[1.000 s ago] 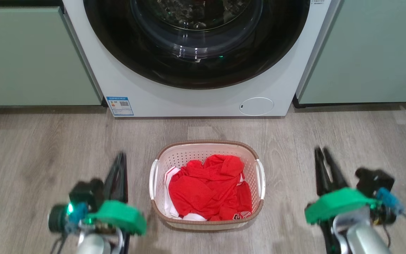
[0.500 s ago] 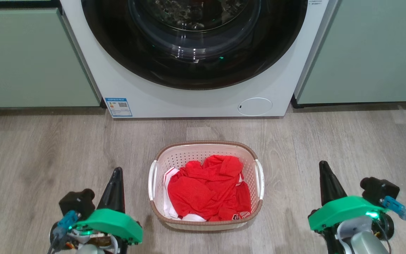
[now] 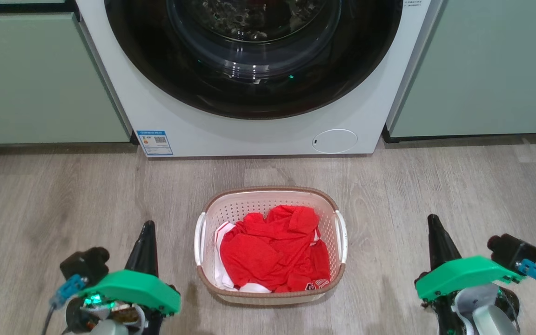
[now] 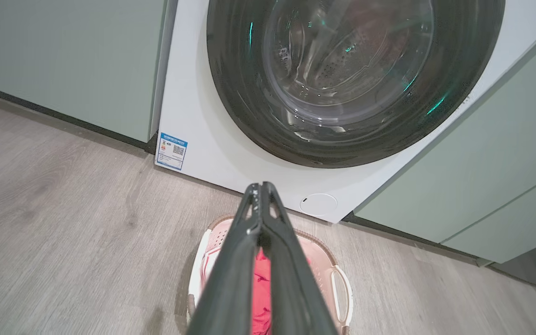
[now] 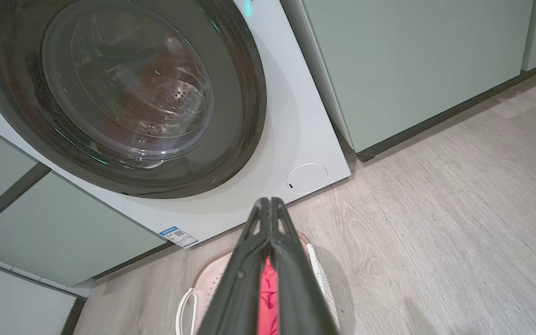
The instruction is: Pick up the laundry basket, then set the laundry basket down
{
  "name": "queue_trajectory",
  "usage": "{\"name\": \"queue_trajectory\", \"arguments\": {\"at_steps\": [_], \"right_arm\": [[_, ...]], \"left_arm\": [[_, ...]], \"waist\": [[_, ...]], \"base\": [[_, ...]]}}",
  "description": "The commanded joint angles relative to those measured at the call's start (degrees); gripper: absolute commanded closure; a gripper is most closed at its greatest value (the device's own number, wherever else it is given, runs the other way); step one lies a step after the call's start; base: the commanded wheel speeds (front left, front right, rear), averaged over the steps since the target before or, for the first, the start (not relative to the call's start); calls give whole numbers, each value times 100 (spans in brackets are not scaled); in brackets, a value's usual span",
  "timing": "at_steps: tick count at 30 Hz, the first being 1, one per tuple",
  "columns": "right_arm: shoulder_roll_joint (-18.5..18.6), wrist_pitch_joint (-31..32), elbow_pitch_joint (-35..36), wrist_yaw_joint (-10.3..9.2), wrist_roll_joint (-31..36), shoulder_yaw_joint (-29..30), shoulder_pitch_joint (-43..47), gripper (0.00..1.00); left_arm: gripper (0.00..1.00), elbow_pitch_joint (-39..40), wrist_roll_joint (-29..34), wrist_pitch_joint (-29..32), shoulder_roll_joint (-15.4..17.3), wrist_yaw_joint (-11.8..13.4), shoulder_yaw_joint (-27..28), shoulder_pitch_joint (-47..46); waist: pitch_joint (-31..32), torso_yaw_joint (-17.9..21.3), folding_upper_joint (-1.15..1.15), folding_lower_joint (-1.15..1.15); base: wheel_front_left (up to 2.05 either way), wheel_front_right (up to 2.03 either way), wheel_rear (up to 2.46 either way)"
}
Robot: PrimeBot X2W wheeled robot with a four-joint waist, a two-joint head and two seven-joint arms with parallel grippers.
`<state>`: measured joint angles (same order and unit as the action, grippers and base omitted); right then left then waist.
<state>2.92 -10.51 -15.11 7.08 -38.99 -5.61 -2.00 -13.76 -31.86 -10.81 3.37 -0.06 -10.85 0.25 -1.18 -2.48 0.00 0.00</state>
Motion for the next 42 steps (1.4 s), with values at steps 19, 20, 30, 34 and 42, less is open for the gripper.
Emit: {"name": "queue_trajectory", "arguments": {"at_steps": [19,20,30,34,42], "right_arm": [[104,295,168,15,-1124,189,-278,100],[105,310,168,16,-1180,199,-280,100],[114,465,162,19,-1746,299,-295,100],[116,528,160,20,-1971,340,-301,100],[120,656,155,23,-2420,425,-314,100]], "left_arm": [[100,143,-1264,276,86,-182,347,-354],[100,142,-1328,292,87,-189,361,-358],[100,122,-1971,449,96,-261,503,-391],[100,114,-2228,514,99,-290,562,-405],[100,98,-2738,644,102,-348,681,-433]], "waist": [[19,47,0,0],[20,50,0,0],[30,76,0,0],[34,86,0,0],[43,107,0,0]], "base": [[0,0,0],[0,0,0],[0,0,0],[0,0,0],[0,0,0]]}}
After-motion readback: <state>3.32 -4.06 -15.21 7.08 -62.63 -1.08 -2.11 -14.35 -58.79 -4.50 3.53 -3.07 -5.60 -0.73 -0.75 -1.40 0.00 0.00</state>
